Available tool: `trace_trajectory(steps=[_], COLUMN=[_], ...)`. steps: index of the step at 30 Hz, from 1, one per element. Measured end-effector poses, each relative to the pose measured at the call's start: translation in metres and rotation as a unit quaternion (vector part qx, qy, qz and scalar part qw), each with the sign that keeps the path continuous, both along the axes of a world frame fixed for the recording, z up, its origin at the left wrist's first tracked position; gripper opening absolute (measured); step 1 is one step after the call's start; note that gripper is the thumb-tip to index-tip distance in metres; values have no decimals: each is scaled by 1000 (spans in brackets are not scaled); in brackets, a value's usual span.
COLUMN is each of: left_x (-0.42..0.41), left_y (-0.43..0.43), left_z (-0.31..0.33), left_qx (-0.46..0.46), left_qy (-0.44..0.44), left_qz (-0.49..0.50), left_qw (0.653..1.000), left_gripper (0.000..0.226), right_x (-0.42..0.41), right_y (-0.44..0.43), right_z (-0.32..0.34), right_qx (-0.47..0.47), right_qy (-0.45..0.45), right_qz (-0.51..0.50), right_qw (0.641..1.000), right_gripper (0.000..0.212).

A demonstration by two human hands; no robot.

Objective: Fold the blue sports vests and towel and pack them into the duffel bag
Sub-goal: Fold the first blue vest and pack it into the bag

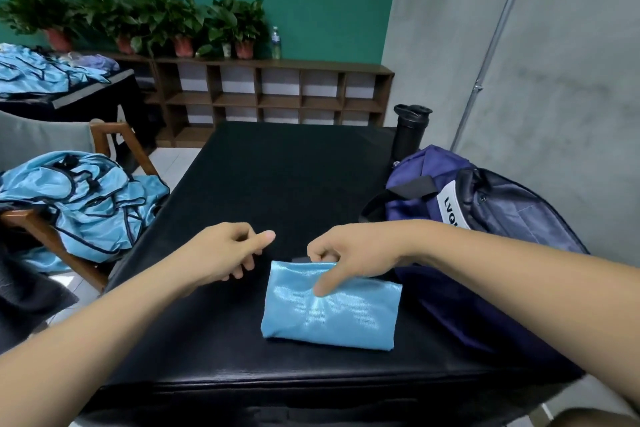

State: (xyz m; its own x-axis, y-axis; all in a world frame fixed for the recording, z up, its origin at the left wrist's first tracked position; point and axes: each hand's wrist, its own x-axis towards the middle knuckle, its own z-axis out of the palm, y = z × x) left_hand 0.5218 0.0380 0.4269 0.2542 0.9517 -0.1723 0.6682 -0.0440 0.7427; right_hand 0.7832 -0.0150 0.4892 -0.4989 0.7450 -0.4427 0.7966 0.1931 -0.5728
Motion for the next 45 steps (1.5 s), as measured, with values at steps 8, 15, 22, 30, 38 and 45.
trace_trajectory(steps=[8, 15, 22, 30, 38, 45], left_x=[92, 187, 277, 369, 423, 449], left_y=[-27, -31, -36, -33, -14, -20], left_z=[47, 94, 109, 102, 69, 49], left_qx=[86, 208, 270, 287, 199, 160], left_qy=[-39, -54, -76, 123, 355, 451], left_qz=[-73, -137, -219, -395, -435, -418], left_qw=[993, 967, 935, 864, 803, 772], left_gripper=[33, 9, 9, 21, 52, 74], right_x=[104, 228, 302, 288, 334, 382], right_y=[-43, -54, -18, 55, 44, 34], right_z=[99, 142, 91, 24, 10, -23], right_qx=[96, 203, 214, 198, 428, 266], right_qy=[64, -27, -203, -213, -16, -160], right_qz=[-89, -236, -258, -129, -290, -350], right_qw=[989, 950, 920, 948, 856, 884], right_gripper=[24, 25, 24, 17, 14, 35])
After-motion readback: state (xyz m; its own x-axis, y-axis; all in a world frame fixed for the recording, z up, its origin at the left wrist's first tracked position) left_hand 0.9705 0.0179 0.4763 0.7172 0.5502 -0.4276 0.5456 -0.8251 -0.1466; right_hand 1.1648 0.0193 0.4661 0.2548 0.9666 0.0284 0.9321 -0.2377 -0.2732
